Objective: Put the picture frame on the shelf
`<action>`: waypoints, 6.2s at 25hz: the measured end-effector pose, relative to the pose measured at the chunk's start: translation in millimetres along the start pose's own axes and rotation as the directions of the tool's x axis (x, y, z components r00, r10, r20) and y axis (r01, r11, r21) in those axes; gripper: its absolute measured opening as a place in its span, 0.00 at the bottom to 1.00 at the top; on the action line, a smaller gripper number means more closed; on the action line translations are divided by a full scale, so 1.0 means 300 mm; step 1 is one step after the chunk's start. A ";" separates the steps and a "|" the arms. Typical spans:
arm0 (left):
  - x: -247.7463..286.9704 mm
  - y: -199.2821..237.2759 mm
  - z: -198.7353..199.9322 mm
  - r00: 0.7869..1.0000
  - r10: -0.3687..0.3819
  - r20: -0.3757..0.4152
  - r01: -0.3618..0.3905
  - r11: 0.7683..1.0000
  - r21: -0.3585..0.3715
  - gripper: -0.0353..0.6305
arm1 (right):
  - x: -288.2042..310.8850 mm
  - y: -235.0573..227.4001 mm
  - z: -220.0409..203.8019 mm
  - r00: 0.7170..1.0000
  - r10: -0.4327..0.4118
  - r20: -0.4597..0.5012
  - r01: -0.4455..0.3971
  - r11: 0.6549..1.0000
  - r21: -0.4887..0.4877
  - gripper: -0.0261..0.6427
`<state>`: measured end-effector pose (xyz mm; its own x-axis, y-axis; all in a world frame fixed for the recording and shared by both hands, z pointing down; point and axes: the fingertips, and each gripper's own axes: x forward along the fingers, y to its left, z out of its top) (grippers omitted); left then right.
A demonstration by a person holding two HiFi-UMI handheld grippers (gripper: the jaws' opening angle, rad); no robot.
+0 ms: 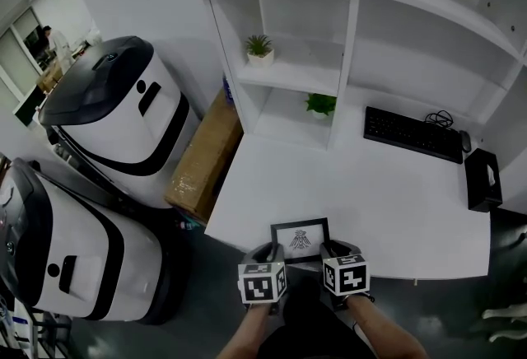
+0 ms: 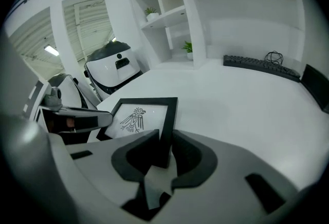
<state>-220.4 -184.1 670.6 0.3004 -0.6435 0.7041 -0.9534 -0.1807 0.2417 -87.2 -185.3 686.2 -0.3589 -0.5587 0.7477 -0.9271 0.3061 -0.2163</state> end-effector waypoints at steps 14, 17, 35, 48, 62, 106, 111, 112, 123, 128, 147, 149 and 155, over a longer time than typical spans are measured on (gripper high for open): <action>-0.152 -0.127 0.171 0.983 -0.050 0.177 0.029 0.993 0.119 0.15 | -0.230 -0.004 0.128 0.974 -0.060 0.219 0.054 0.998 0.034 0.15; -0.178 -0.176 0.216 0.975 -0.078 0.210 0.045 0.986 0.159 0.15 | -0.296 -0.021 0.160 0.961 -0.082 0.265 0.077 0.997 0.030 0.15; -0.356 -0.570 0.607 0.868 -0.293 0.402 0.142 0.920 0.365 0.15 | -0.742 -0.204 0.451 0.804 -0.239 0.545 0.233 0.969 0.081 0.15; -0.430 -0.830 0.881 0.779 -0.400 0.483 0.178 0.880 0.441 0.15 | -1.003 -0.356 0.682 0.691 -0.291 0.662 0.304 0.947 0.099 0.15; -0.488 -1.025 1.218 0.691 -0.439 0.575 0.150 0.864 0.480 0.15 | -1.191 -0.492 0.998 0.591 -0.253 0.766 0.325 0.944 0.061 0.15; -0.508 -1.359 2.158 0.548 -0.411 0.729 -0.093 0.836 0.542 0.15 | -1.443 -0.804 1.906 0.421 -0.136 0.897 0.349 0.937 -0.021 0.16; -0.438 -1.352 2.228 0.572 -0.394 0.720 -0.092 0.841 0.533 0.15 | -1.402 -0.843 1.984 0.441 -0.149 0.885 0.379 0.925 -0.034 0.16; -0.425 -1.356 2.243 0.575 -0.393 0.717 -0.094 0.839 0.535 0.15 | -1.390 -0.856 1.997 0.451 -0.150 0.880 0.376 0.926 -0.035 0.16; -0.255 -1.364 2.358 0.640 -0.365 0.676 -0.096 0.835 0.542 0.16 | -1.276 -0.973 2.114 0.549 -0.214 0.808 0.387 0.922 -0.019 0.16; -0.180 -1.350 2.375 0.680 -0.352 0.643 -0.069 0.843 0.534 0.16 | -1.224 -1.003 2.140 0.604 -0.218 0.766 0.384 0.922 -0.041 0.16; -0.019 -1.334 2.394 0.812 -0.275 0.516 -0.061 0.838 0.542 0.16 | -1.089 -1.094 2.158 0.722 -0.218 0.656 0.265 0.964 0.028 0.16; -0.007 -1.332 2.389 0.823 -0.268 0.501 -0.058 0.838 0.543 0.16 | -1.087 -1.095 2.159 0.724 -0.219 0.654 0.267 0.963 0.027 0.16; 0.015 -1.321 2.382 0.845 -0.248 0.474 -0.058 0.839 0.541 0.16 | -1.078 -1.102 2.152 0.736 -0.222 0.640 0.257 0.966 0.040 0.15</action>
<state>138.6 -646.8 100.9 0.4764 -0.8517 0.2181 -0.8326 -0.5167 -0.1993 265.6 -603.3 110.5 -0.1277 -0.9722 0.1963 -0.9917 0.1218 -0.0420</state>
